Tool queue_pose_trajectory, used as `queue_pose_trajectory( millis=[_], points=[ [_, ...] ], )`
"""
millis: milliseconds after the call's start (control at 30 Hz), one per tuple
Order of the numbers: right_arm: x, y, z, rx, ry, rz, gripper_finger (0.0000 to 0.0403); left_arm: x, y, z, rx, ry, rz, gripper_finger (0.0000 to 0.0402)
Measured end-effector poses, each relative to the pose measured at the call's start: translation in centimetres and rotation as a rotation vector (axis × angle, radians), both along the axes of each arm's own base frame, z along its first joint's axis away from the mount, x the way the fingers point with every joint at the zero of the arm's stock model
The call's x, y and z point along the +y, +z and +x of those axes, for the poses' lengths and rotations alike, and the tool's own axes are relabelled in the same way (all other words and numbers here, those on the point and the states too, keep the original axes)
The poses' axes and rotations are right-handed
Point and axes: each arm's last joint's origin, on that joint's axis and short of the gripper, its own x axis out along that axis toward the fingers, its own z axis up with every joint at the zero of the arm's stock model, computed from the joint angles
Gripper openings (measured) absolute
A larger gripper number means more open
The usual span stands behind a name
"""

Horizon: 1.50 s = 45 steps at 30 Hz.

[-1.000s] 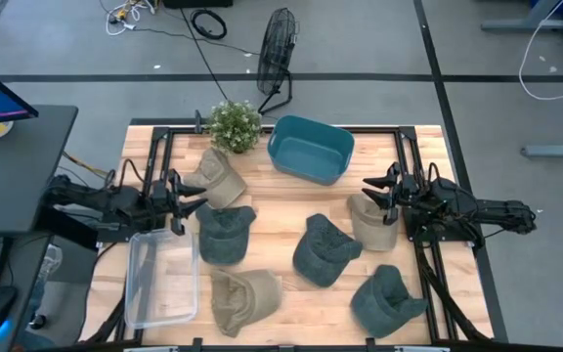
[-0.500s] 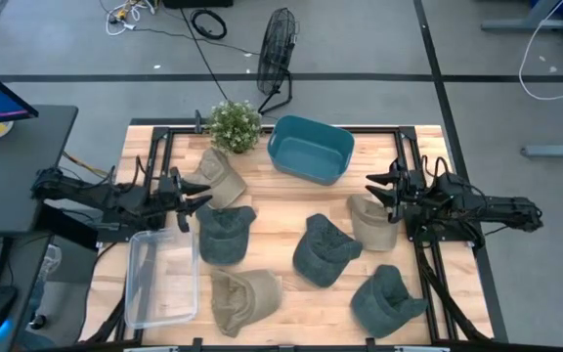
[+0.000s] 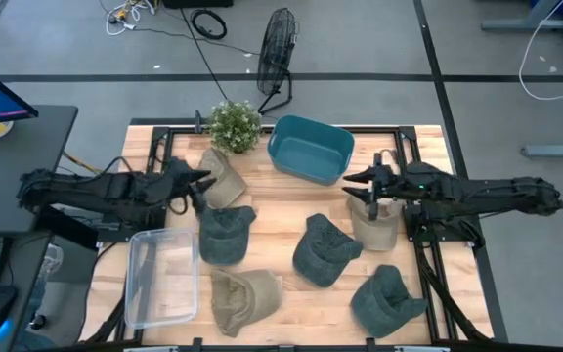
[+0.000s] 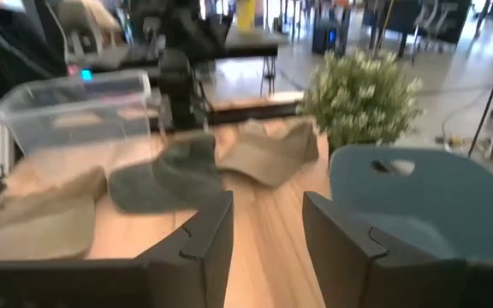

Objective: Pick & Place hat
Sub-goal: Put the top left brown cap into the blue bin

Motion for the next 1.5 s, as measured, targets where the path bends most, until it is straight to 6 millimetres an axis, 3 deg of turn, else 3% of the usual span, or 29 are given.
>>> queue_pose_trajectory(
  millis=[200,433,767,1267,1367,1500],
  points=[
    [-0.2,-0.1,2.6,0.093,0.0,0.007,0.0146,2.6,-0.2,0.7,0.191,0.17,-0.083,0.014],
    [-0.4,-1.0,4.5,0.172,0.0,0.012,0.0146,5.0,-3.1,2.1,0.316,0.194,-0.239,0.014],
    [-0.4,-2.5,5.4,0.252,0.001,0.017,0.0146,7.1,-6.1,3.9,0.402,0.286,-0.333,0.014],
    [-0.5,-2.6,5.5,0.265,-0.001,0.02,0.0146,8.5,-10.5,6.7,0.513,0.292,-0.437,0.0138],
    [-0.5,-2.7,5.5,0.267,-0.002,0.024,0.0146,8.6,-11.0,6.9,0.546,0.279,-0.427,0.012],
    [-0.4,-2.7,5.5,0.273,-0.002,0.025,0.0146,8.7,-11.2,7.1,0.573,0.24,-0.4,0.0057]
  ],
)
